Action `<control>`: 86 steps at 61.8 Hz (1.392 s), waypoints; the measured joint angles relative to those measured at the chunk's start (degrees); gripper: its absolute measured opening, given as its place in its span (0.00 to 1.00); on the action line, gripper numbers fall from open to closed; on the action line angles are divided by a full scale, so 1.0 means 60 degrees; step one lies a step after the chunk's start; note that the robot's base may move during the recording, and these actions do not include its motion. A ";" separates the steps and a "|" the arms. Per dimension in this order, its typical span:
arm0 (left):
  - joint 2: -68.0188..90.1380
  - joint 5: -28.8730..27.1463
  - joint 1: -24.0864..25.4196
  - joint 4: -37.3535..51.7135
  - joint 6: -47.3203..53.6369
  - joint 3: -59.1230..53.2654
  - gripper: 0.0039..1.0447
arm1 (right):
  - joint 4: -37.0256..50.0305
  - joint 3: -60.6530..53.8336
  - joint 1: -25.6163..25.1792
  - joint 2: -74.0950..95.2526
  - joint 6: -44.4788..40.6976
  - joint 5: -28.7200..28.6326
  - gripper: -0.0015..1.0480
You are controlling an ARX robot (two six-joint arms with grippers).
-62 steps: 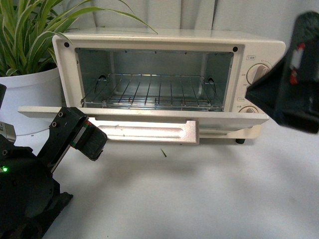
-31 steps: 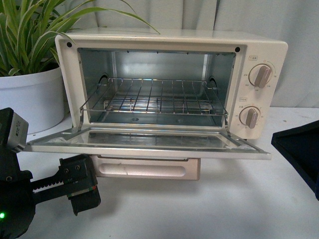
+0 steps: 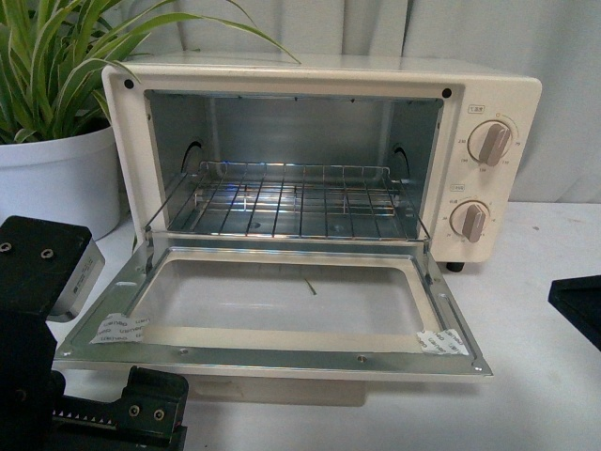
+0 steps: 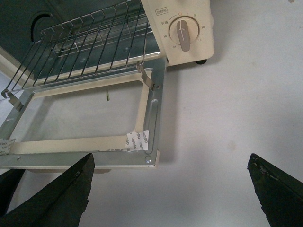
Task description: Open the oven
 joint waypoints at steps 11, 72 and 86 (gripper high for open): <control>-0.1967 0.0248 -0.0302 -0.0379 -0.0091 -0.0685 0.94 | -0.0463 -0.0444 -0.0222 -0.0882 0.0044 -0.0076 0.91; -1.1734 -0.0805 -0.0747 -0.4036 -0.0178 -0.3217 0.83 | -0.1883 -0.2696 -0.0295 -0.7297 -0.1486 0.2095 0.80; -1.3227 0.1158 0.1333 -0.4317 0.0288 -0.3672 0.40 | -0.1497 -0.3268 -0.1501 -0.8258 -0.3472 0.1217 0.38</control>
